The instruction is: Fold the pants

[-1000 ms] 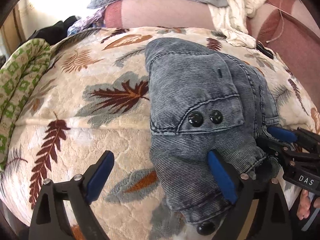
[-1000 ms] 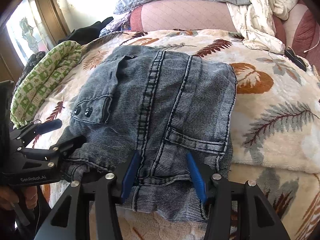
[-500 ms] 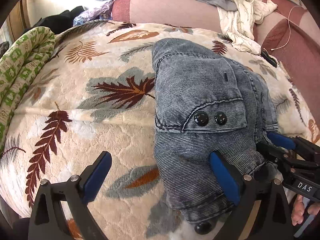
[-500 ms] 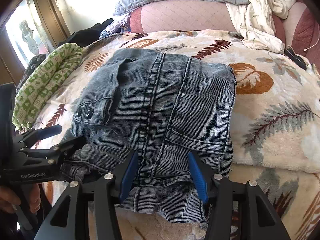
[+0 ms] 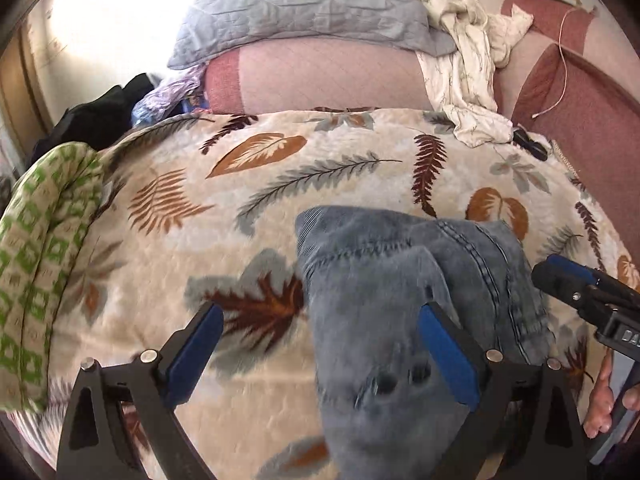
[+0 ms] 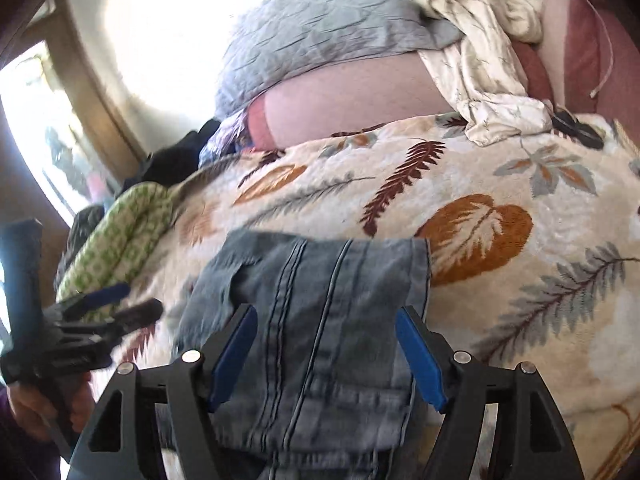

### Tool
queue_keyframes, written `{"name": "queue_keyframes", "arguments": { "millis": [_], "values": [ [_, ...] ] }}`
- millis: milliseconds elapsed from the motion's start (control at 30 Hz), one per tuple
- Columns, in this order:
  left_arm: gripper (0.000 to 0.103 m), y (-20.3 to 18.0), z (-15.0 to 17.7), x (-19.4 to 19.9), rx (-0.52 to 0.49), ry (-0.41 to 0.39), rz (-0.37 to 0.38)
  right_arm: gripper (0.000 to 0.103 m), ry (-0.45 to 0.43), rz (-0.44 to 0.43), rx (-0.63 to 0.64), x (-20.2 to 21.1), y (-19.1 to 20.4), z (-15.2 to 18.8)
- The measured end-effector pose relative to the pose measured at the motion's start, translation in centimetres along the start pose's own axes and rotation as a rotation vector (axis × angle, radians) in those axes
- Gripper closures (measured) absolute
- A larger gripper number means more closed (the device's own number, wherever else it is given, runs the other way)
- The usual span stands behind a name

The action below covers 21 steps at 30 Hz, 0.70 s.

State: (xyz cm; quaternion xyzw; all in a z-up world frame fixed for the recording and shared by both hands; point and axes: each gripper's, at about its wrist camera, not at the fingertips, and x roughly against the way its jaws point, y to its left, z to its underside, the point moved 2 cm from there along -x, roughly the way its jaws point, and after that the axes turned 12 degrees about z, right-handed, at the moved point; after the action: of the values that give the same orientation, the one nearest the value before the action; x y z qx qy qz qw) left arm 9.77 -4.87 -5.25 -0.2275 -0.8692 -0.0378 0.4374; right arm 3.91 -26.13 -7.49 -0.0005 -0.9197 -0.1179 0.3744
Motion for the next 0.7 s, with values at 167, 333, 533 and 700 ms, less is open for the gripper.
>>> {"name": "queue_keyframes", "arguments": {
  "millis": [167, 333, 533, 700],
  "values": [
    [0.005, -0.7, -1.7, -3.7, -0.013, 0.047, -0.023, 0.028, 0.002, -0.058, -0.039, -2.3, -0.4, -2.1],
    [0.005, -0.9, -2.3, -6.2, -0.034, 0.089, -0.047, 0.028, 0.065, -0.134, -0.074, -4.5, 0.0, -2.8],
    [0.004, -0.8, -2.1, -8.6, -0.045, 0.133, -0.056, 0.028, 0.196, -0.151, -0.189, -8.4, -1.7, -2.2],
    [0.003, 0.5, -2.1, -11.0, 0.034, 0.207, -0.037, 0.028, 0.269, -0.147, -0.187, -10.3, -2.0, -1.4]
  ]
}}
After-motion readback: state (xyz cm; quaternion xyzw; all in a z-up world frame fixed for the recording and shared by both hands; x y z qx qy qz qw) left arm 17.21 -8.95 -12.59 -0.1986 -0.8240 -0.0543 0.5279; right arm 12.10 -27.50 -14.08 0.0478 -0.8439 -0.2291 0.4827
